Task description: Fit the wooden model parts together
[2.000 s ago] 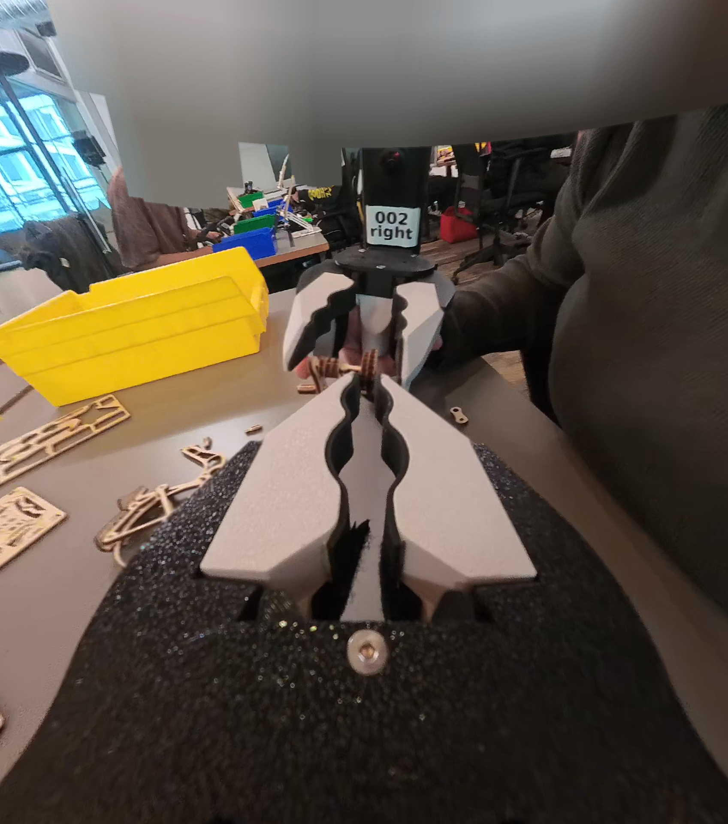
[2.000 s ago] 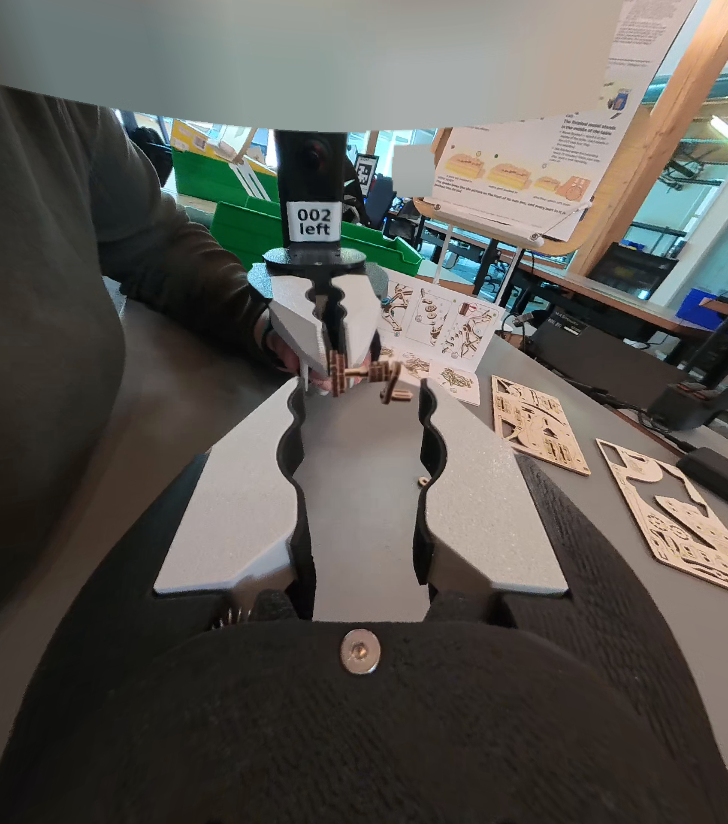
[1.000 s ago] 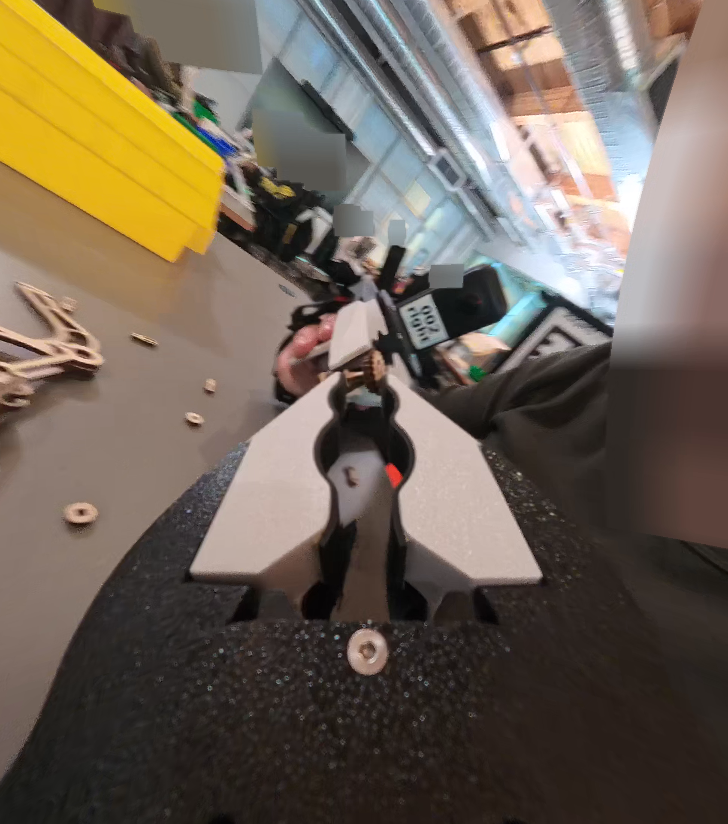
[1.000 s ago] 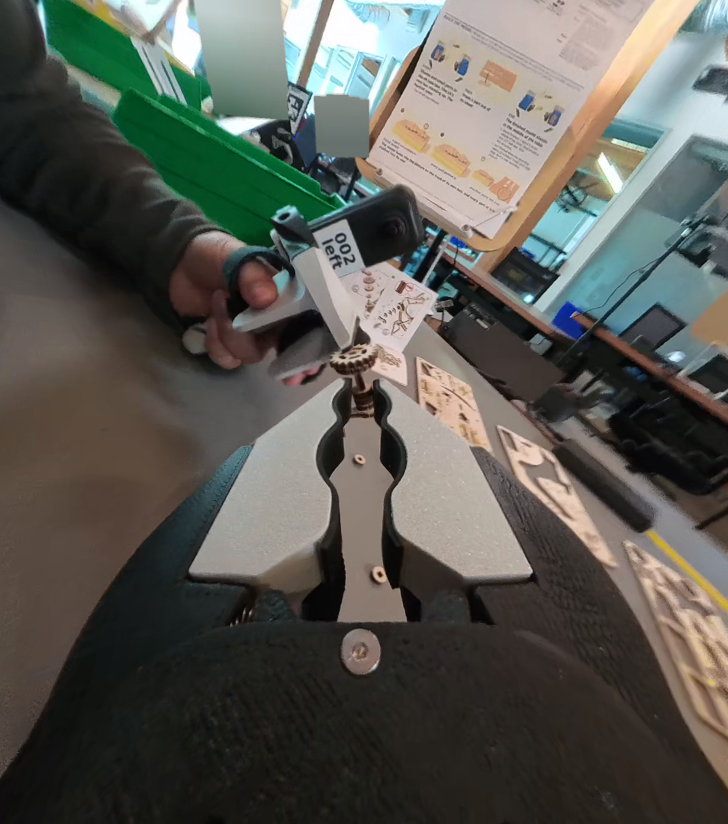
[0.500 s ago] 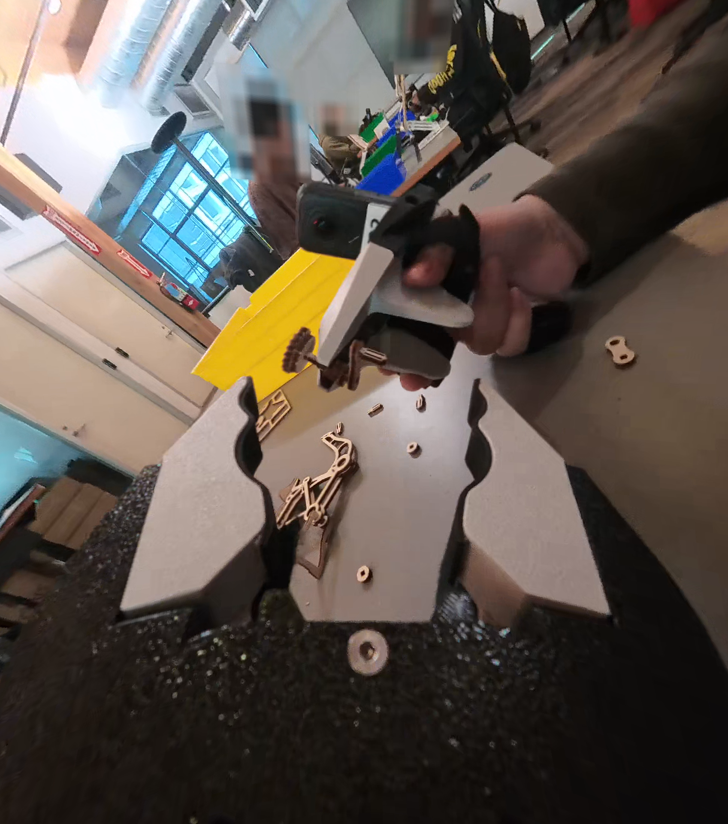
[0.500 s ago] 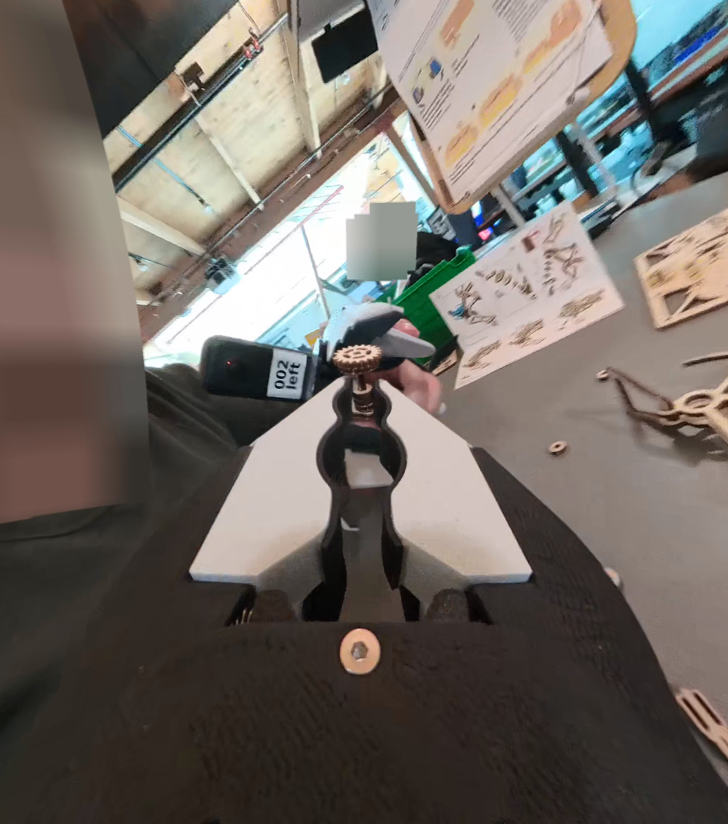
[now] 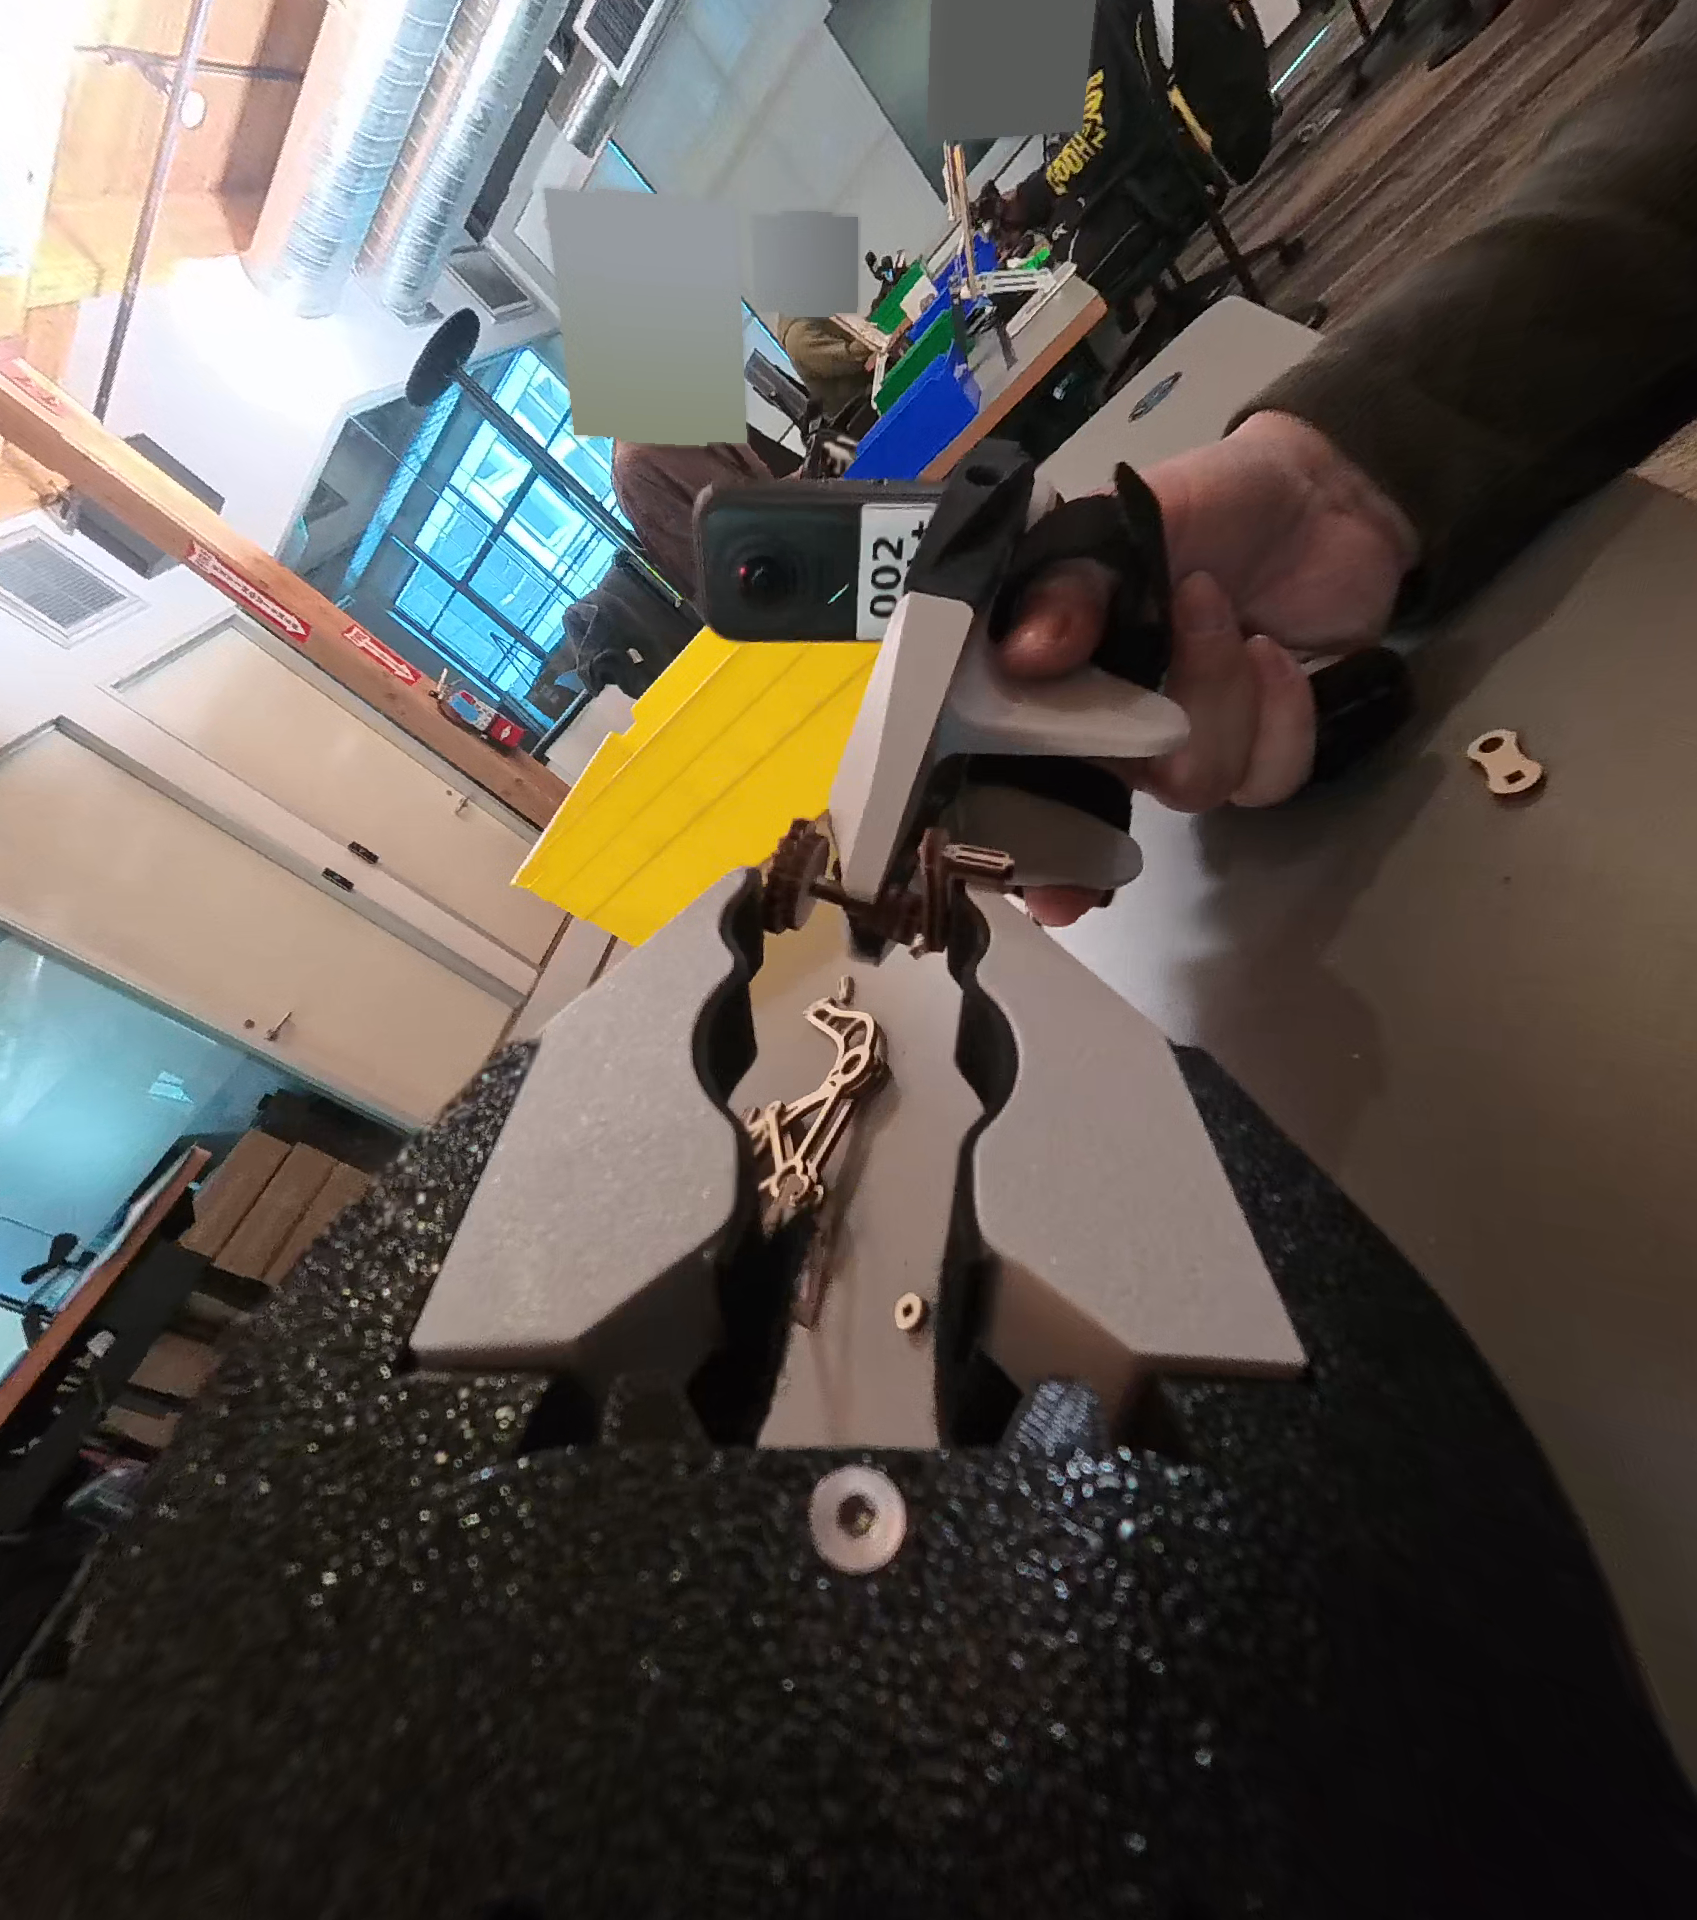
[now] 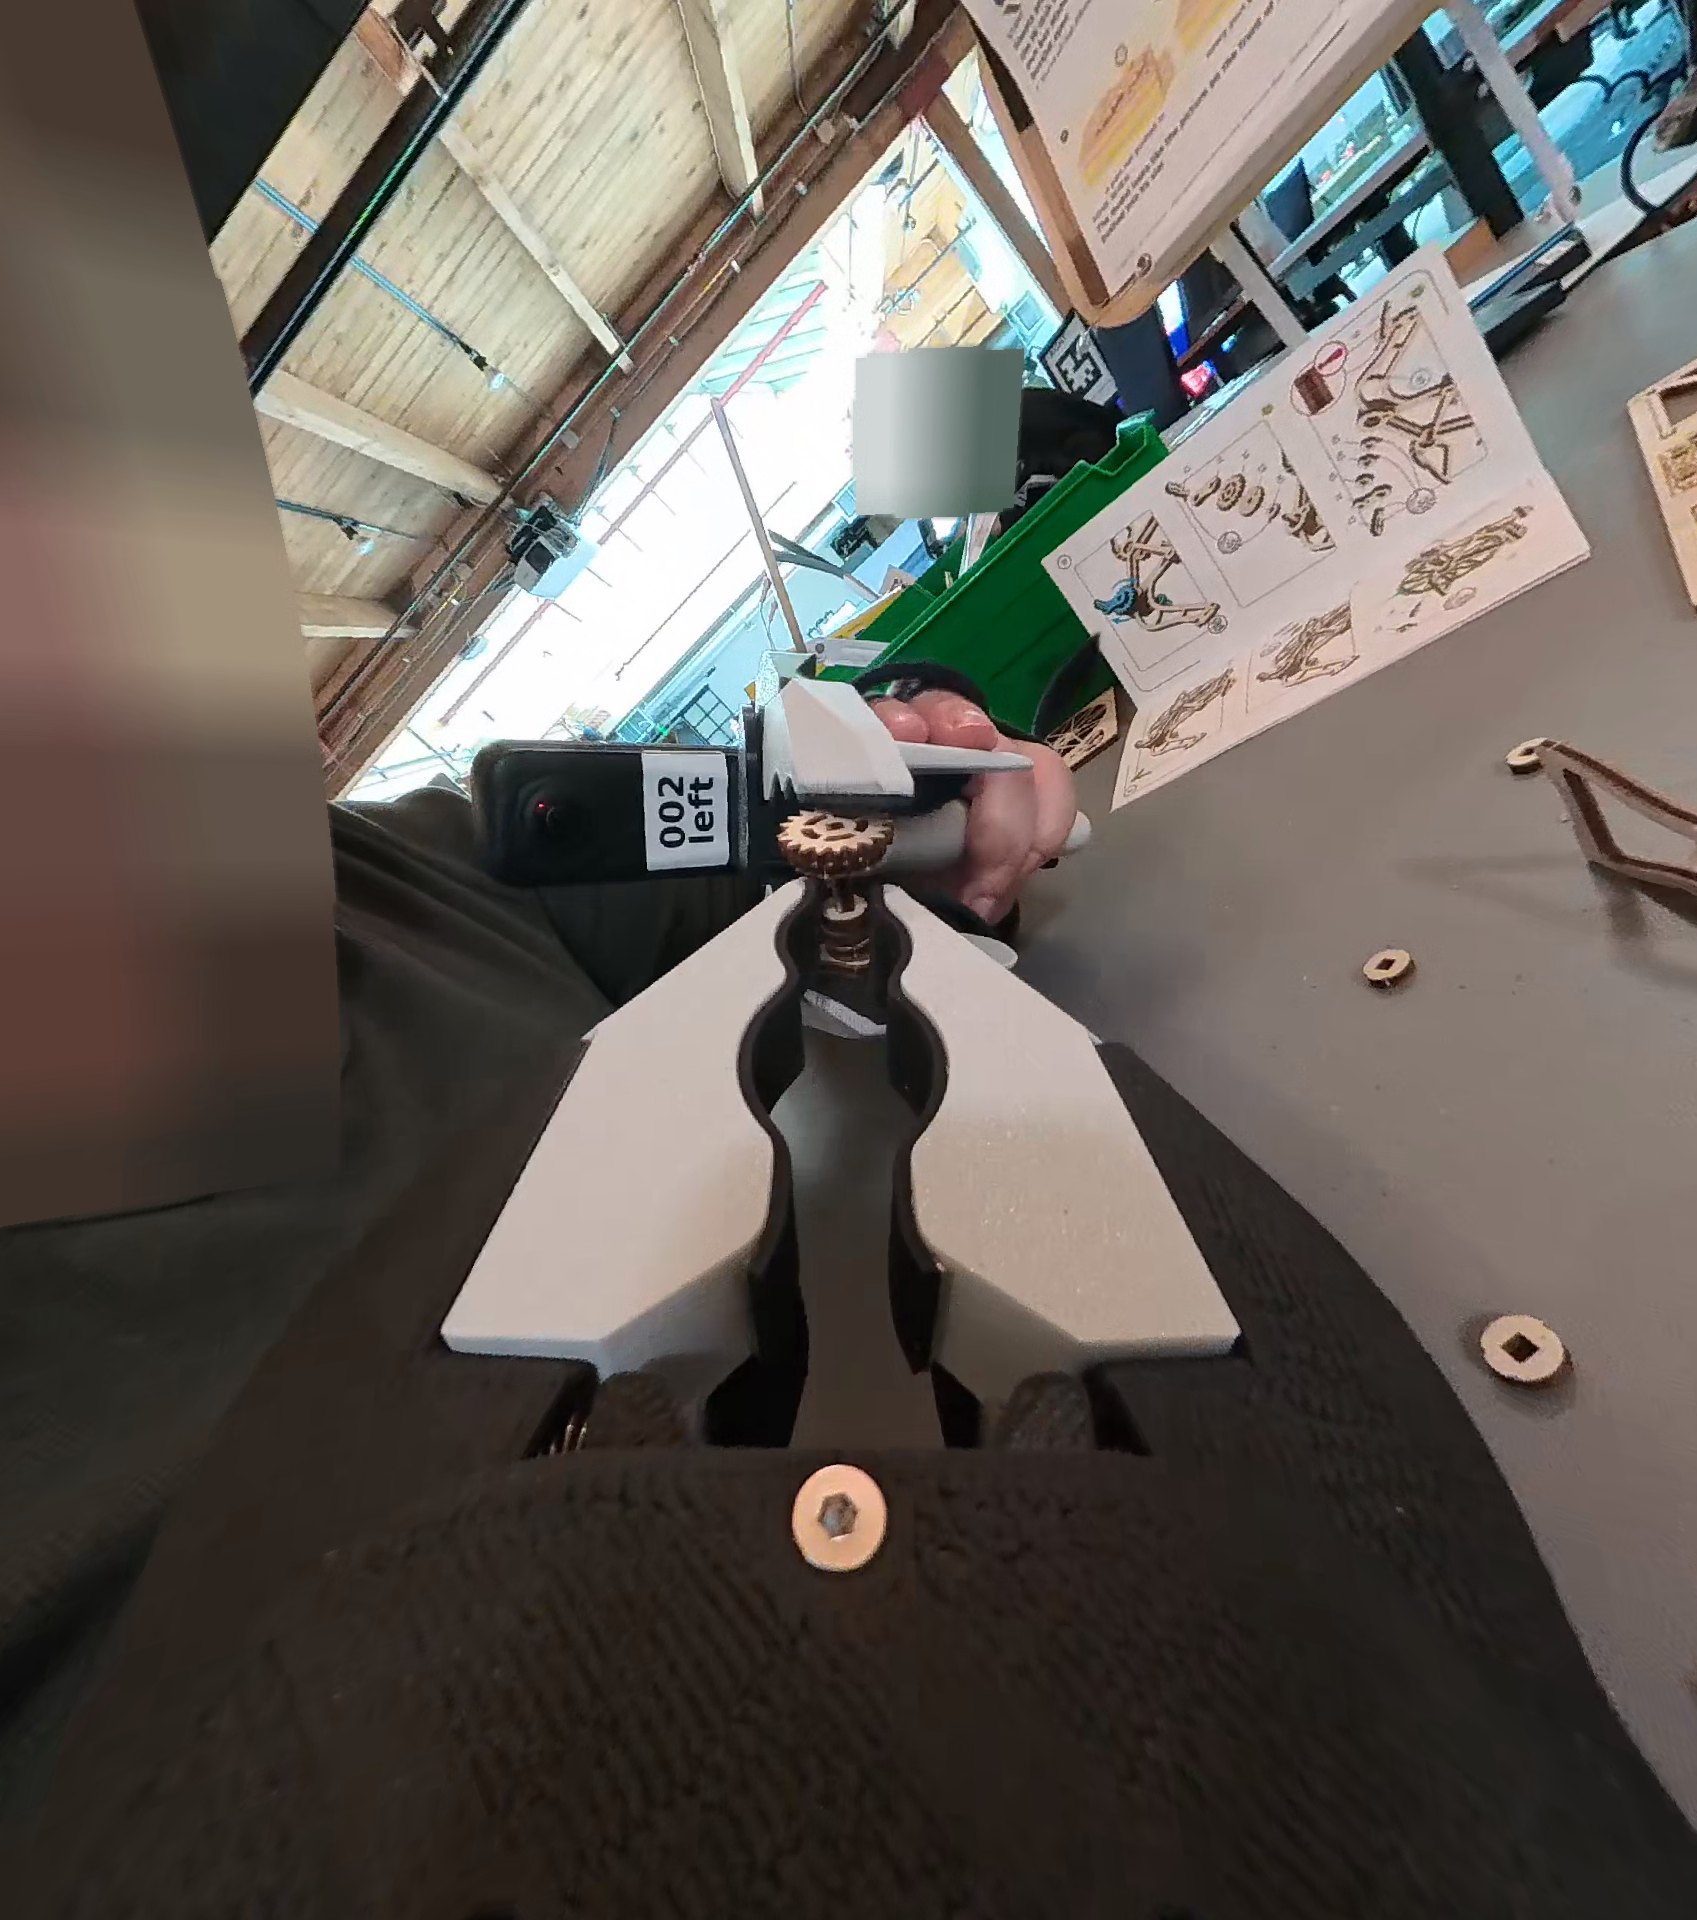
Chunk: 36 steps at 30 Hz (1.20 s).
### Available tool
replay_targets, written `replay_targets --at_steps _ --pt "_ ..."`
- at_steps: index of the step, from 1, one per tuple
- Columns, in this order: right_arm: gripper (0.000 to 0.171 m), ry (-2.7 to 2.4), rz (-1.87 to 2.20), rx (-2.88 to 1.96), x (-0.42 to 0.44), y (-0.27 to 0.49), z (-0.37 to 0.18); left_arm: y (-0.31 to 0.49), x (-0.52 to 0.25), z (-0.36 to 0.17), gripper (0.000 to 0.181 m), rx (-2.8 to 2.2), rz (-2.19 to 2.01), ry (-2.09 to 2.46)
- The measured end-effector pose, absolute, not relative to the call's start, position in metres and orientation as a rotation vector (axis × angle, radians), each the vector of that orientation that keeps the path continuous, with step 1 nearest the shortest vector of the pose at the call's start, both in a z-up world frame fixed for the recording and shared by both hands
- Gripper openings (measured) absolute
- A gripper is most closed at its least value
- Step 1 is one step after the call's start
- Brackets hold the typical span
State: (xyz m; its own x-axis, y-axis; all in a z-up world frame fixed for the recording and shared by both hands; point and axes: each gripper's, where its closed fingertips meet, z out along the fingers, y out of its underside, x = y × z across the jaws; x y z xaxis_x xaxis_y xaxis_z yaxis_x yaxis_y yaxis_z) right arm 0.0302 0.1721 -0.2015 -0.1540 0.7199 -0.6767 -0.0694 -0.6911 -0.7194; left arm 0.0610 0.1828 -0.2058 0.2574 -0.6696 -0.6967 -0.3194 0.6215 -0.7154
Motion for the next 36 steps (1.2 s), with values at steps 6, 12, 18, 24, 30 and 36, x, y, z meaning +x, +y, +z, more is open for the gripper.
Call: replay_targets --at_steps 6,12,18,24,30,36 --pt "0.037 -0.729 1.672 -1.455 0.042 0.186 -0.190 0.196 0.051 -0.205 0.032 -1.123 -0.516 1.224" --pt "0.051 -1.104 0.920 -1.192 0.038 0.174 -0.197 0.189 0.048 -0.206 0.033 -1.270 -0.889 1.161" --pt "0.046 -1.150 0.829 -1.162 0.035 0.171 -0.201 0.177 0.056 -0.218 0.033 -1.306 -0.918 1.225" --pt "0.039 -1.170 0.843 -1.162 0.034 0.169 -0.203 0.176 0.056 -0.219 0.033 -1.307 -0.948 1.220" --pt "0.047 -1.174 0.933 -1.170 0.036 0.165 -0.202 0.171 0.055 -0.210 0.033 -1.282 -1.083 1.174" --pt "0.040 -1.167 0.973 -1.166 0.035 0.161 -0.200 0.167 0.056 -0.206 0.033 -1.278 -1.176 1.159"
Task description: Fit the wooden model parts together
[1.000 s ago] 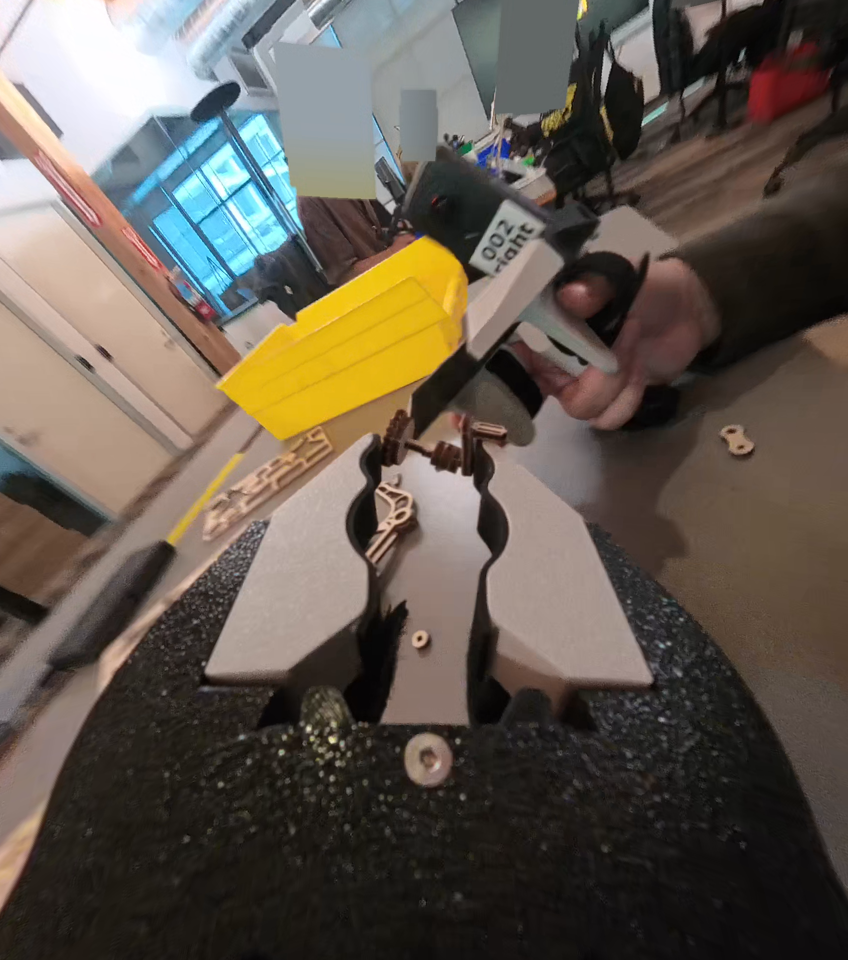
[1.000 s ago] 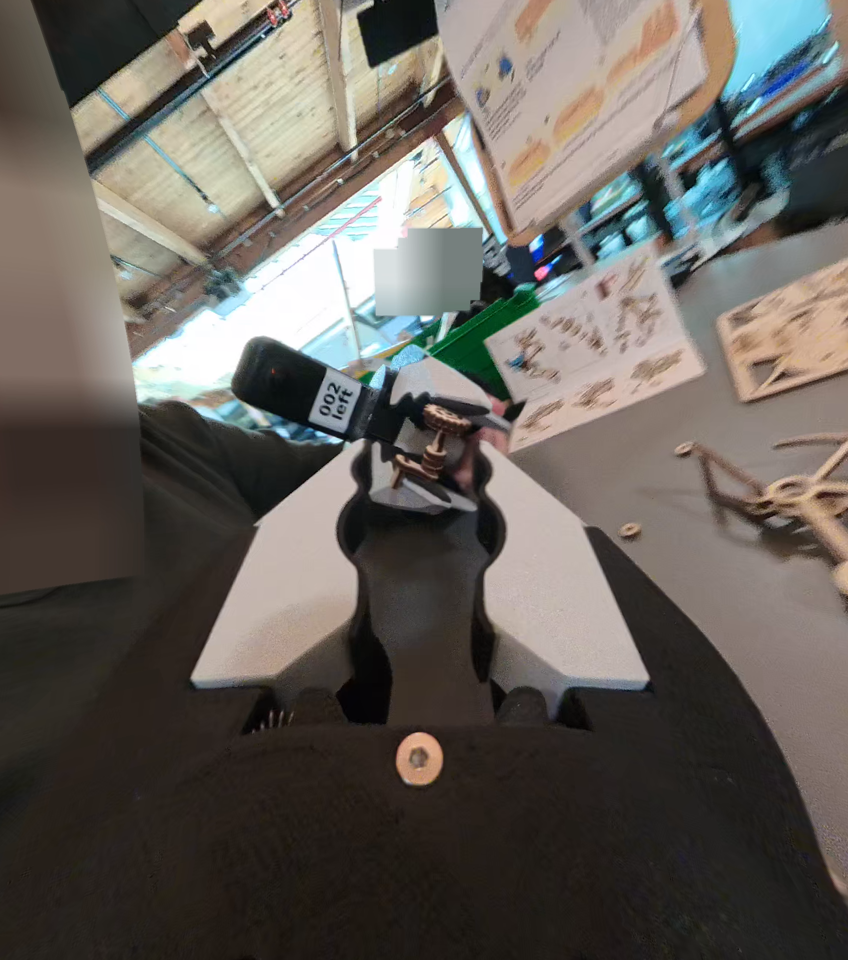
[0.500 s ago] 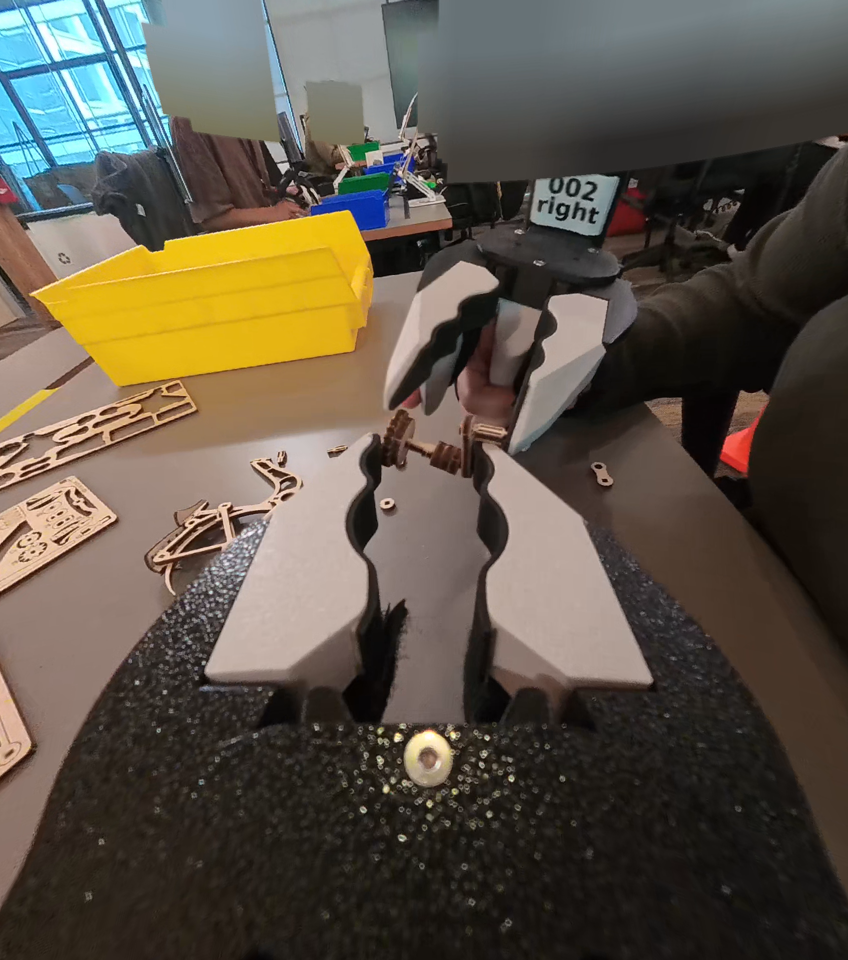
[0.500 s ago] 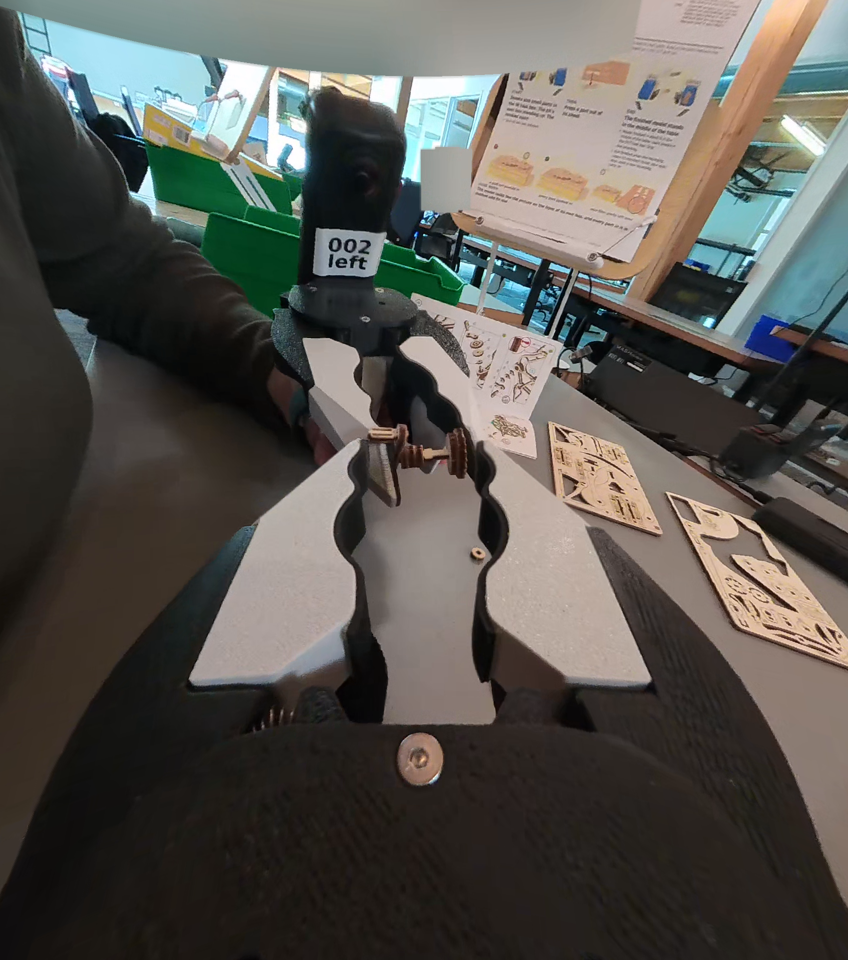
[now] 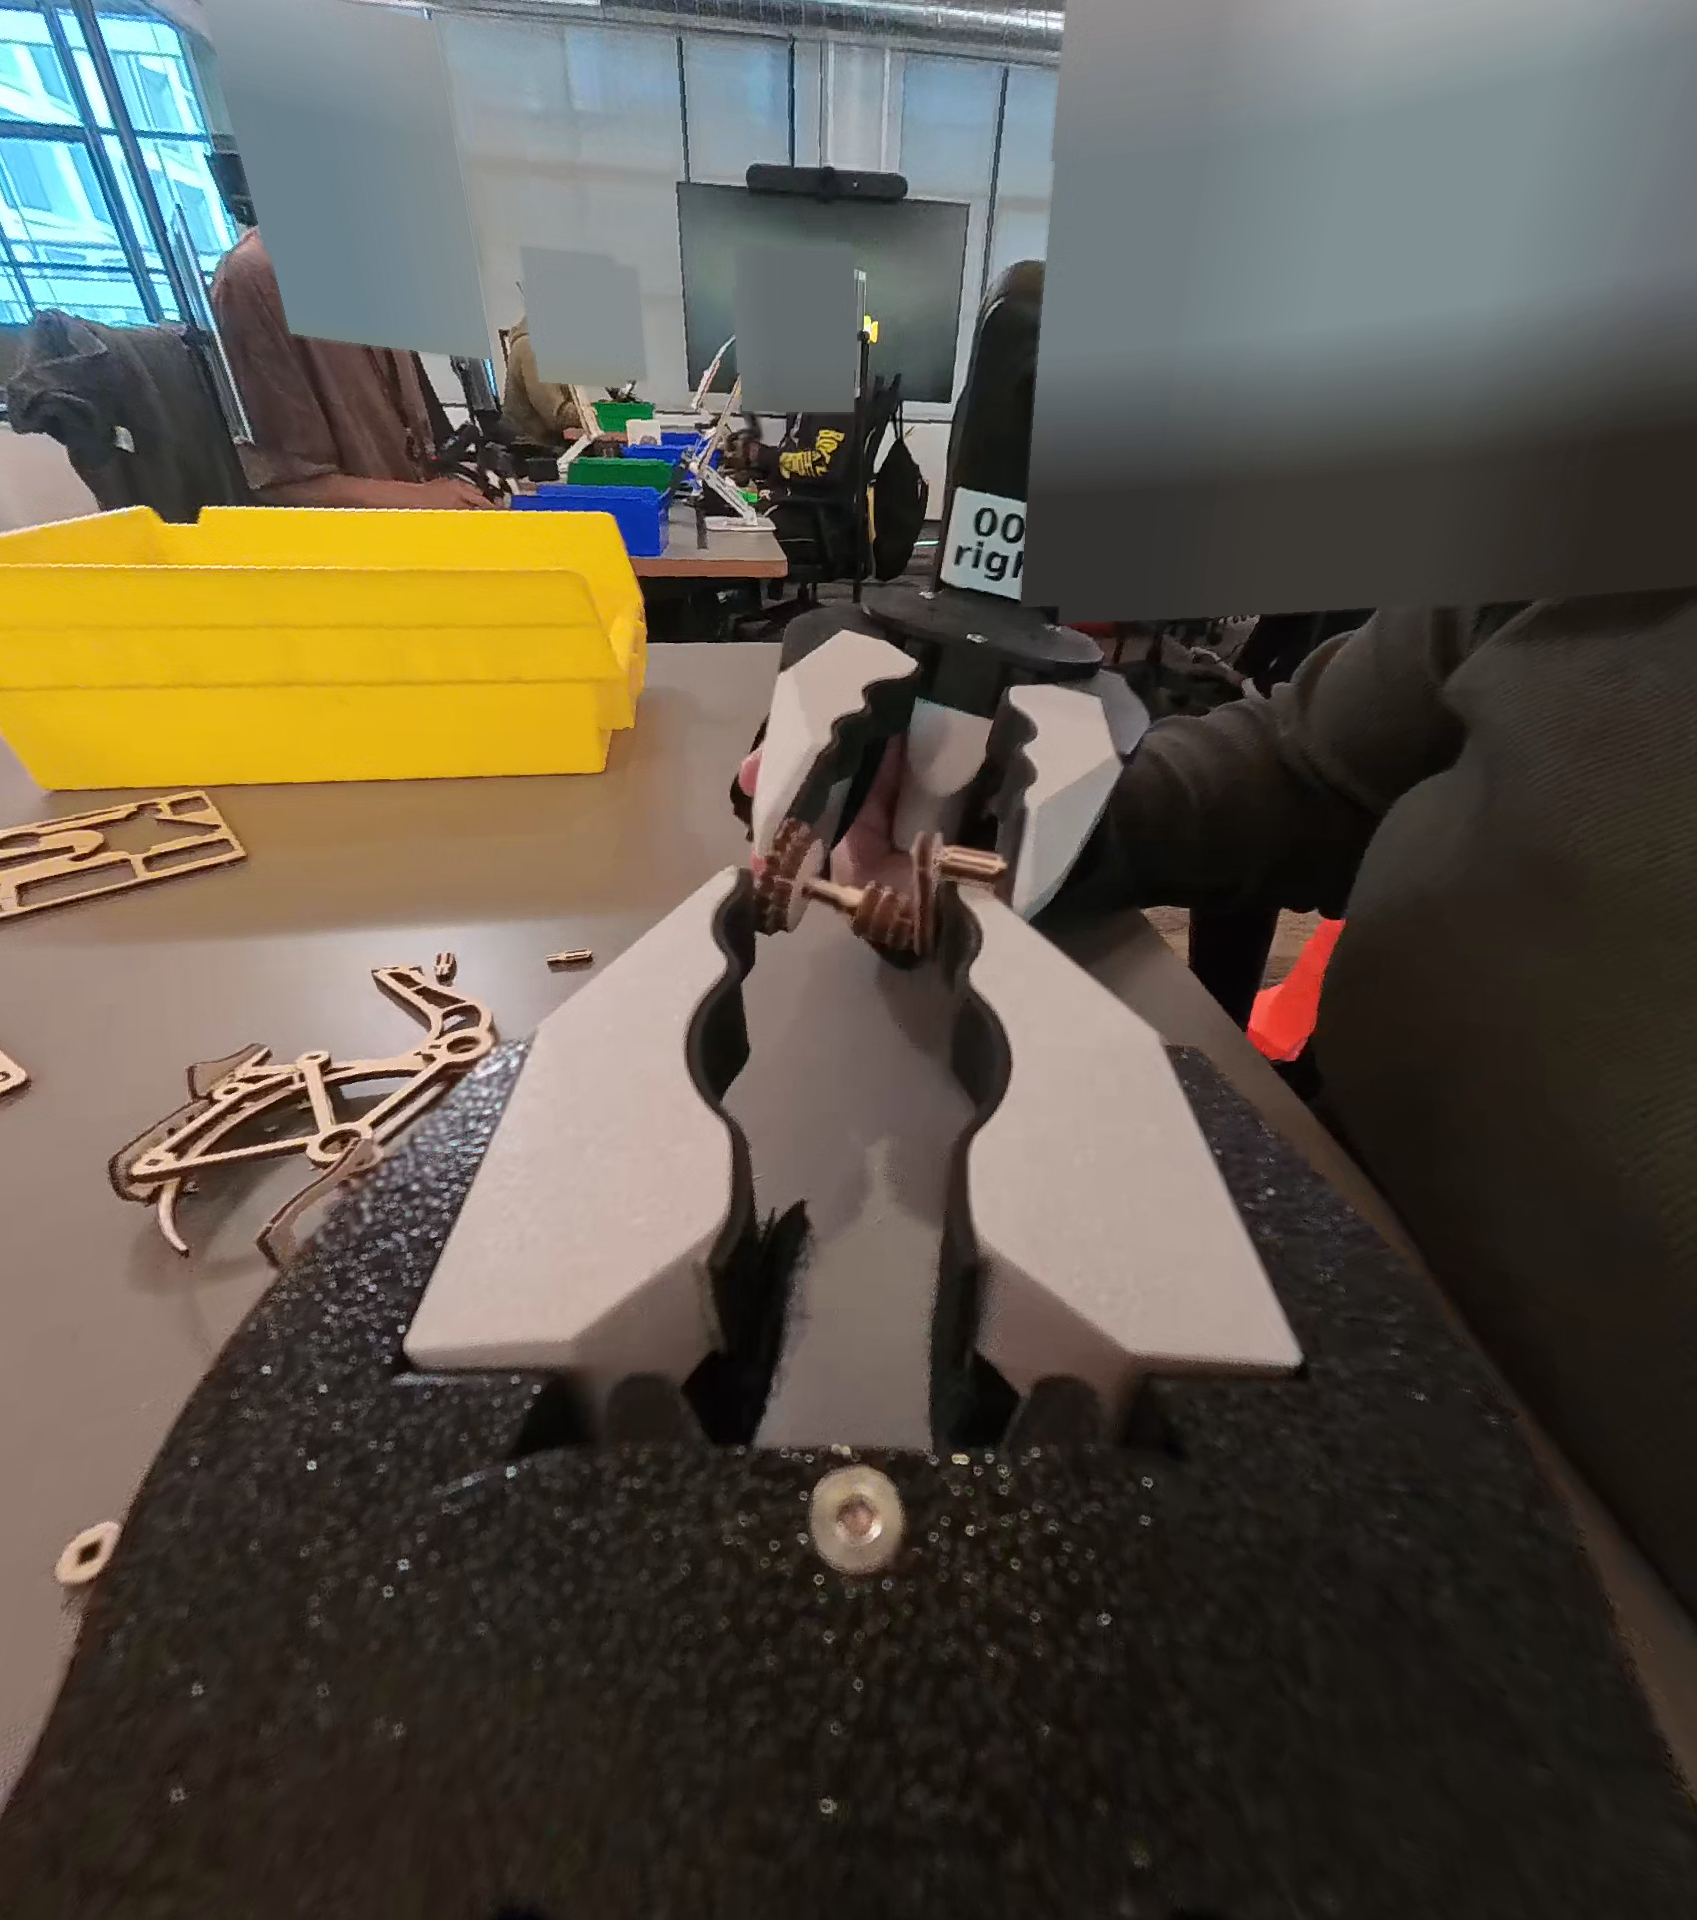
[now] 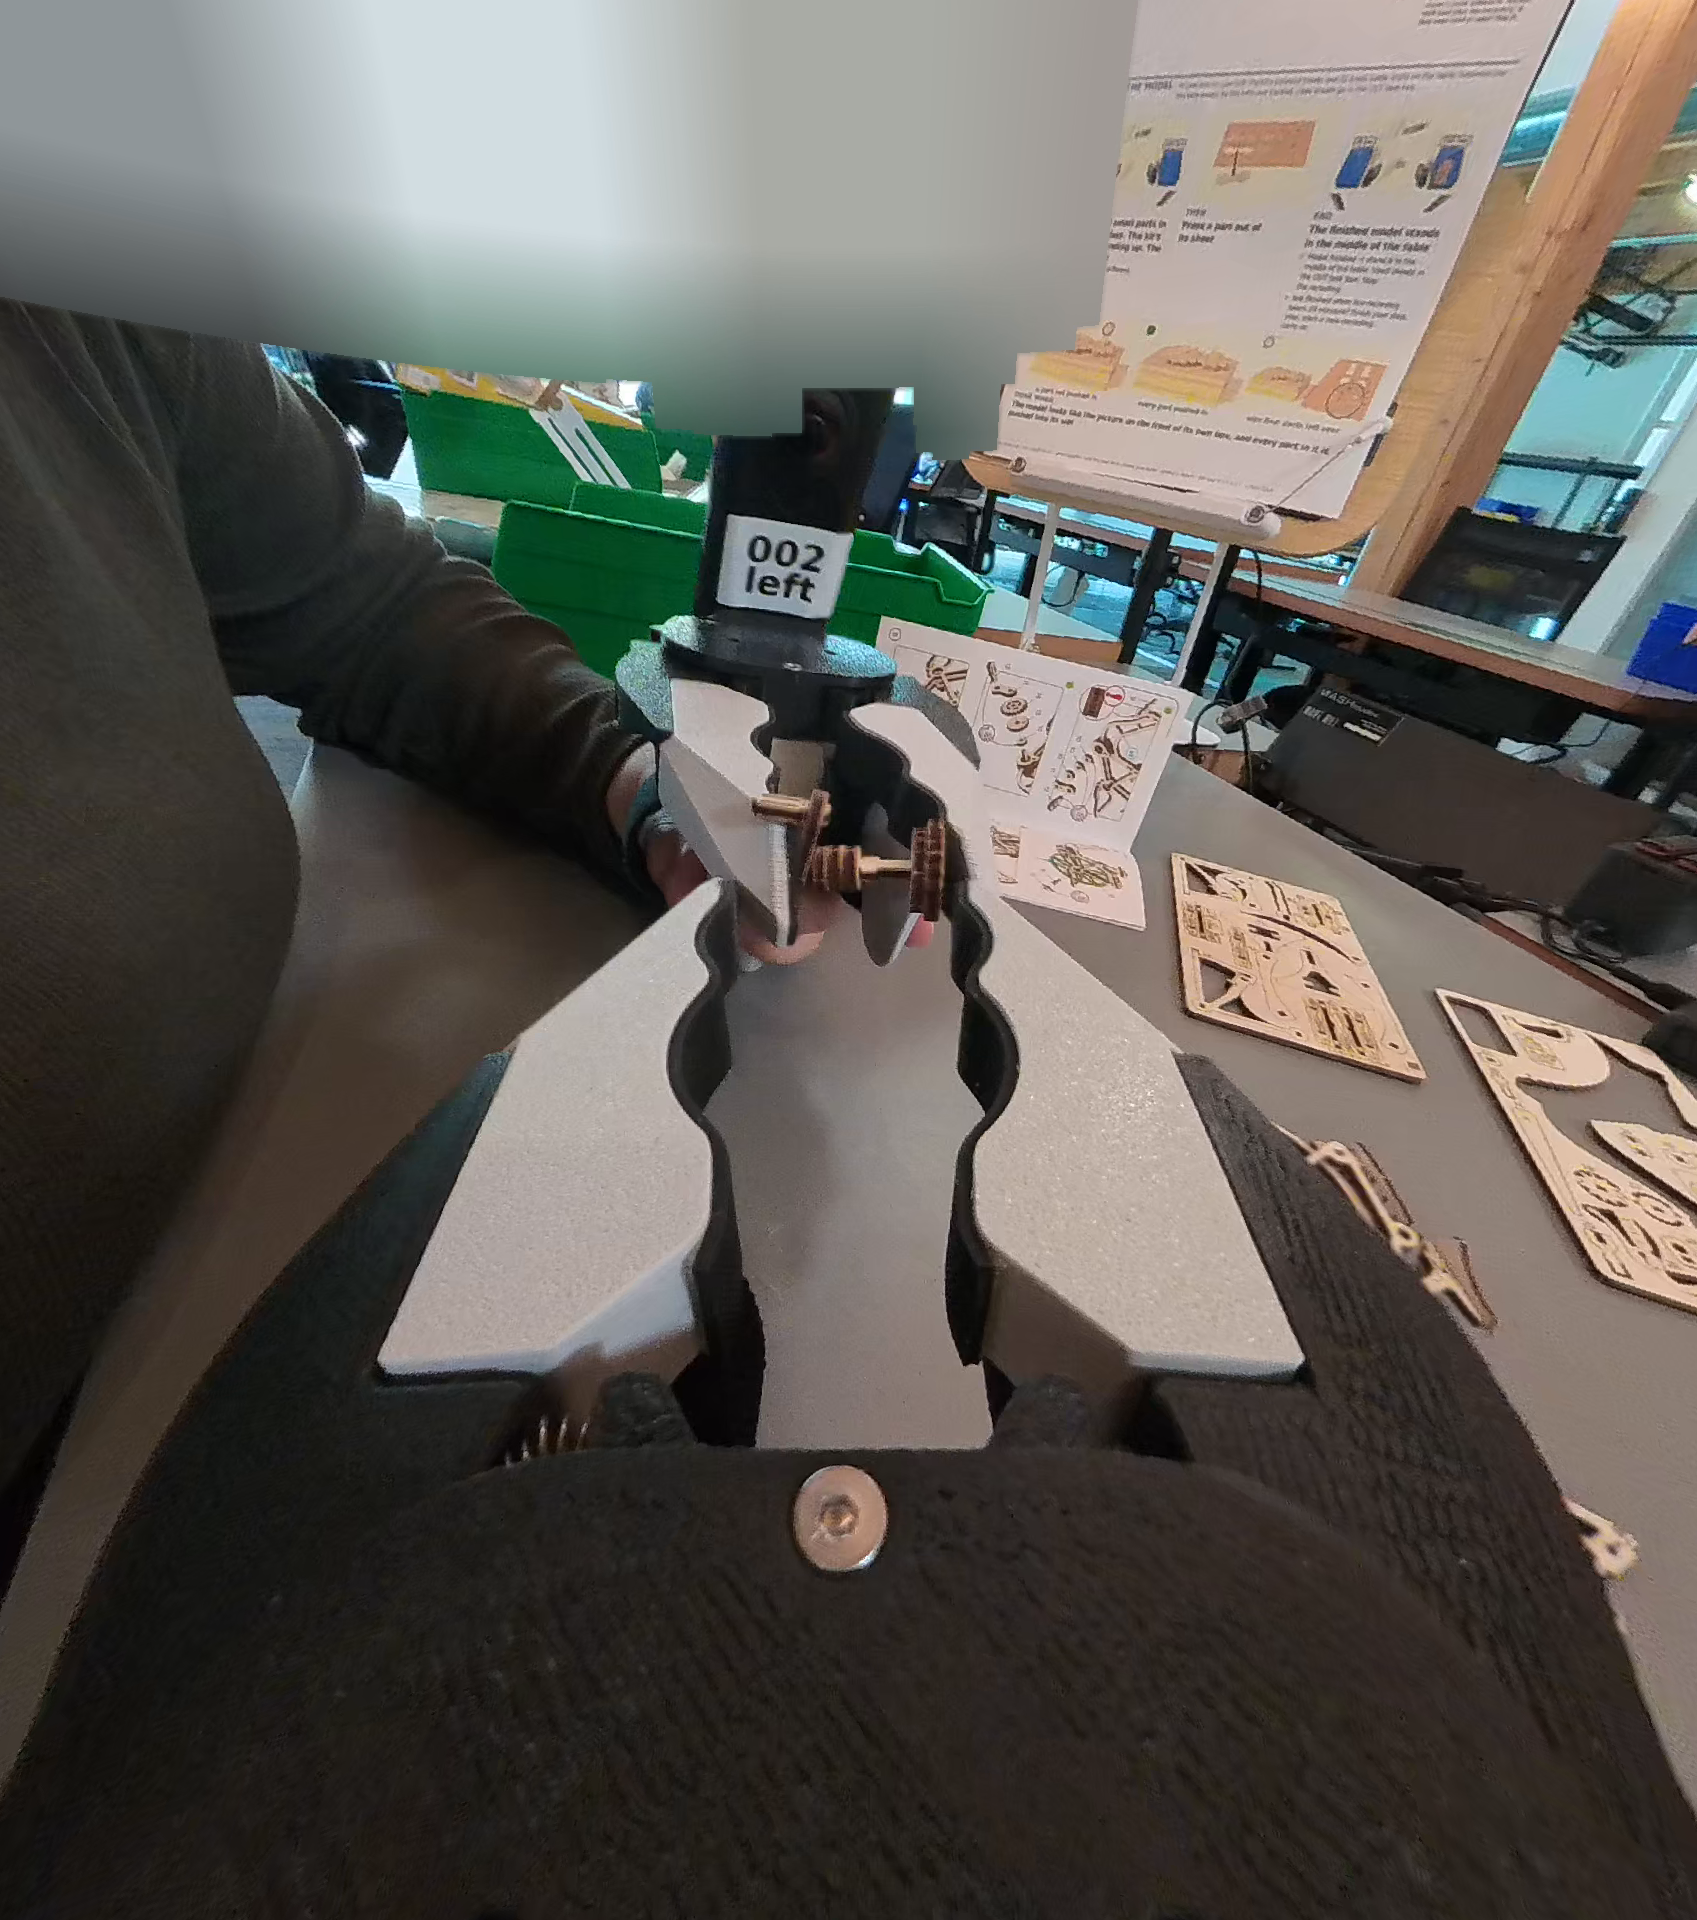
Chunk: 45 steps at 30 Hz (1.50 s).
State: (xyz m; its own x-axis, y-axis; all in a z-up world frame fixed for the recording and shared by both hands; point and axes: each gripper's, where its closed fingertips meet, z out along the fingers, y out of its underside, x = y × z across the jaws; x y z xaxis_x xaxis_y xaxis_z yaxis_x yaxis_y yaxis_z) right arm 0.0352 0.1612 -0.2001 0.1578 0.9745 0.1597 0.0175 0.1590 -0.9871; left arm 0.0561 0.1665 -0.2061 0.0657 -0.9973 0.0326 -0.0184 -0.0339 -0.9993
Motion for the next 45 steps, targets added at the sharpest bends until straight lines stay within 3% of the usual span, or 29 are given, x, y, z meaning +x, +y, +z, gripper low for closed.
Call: replay_targets --at_steps 10,23,30,38,42,45 --pt "0.040 -1.137 1.002 -1.175 0.035 0.162 -0.197 0.163 0.061 -0.215 0.033 -1.323 -1.127 1.212" --pt "0.046 -1.020 1.202 -1.287 0.042 0.173 -0.195 0.165 0.060 -0.208 0.033 -1.450 -1.445 1.040" --pt "0.031 -1.019 1.225 -1.321 0.041 0.174 -0.197 0.157 0.063 -0.212 0.033 -1.434 -1.414 1.120" --pt "0.004 -1.040 1.265 -1.323 0.041 0.169 -0.198 0.150 0.064 -0.210 0.037 -1.376 -1.376 1.164" --pt "0.004 -1.003 1.287 -1.353 0.043 0.174 -0.199 0.152 0.063 -0.209 0.057 -1.358 -1.350 1.163" --pt "0.004 -0.963 1.338 -1.376 0.045 0.177 -0.198 0.157 0.058 -0.204 0.048 -1.337 -1.355 1.131"
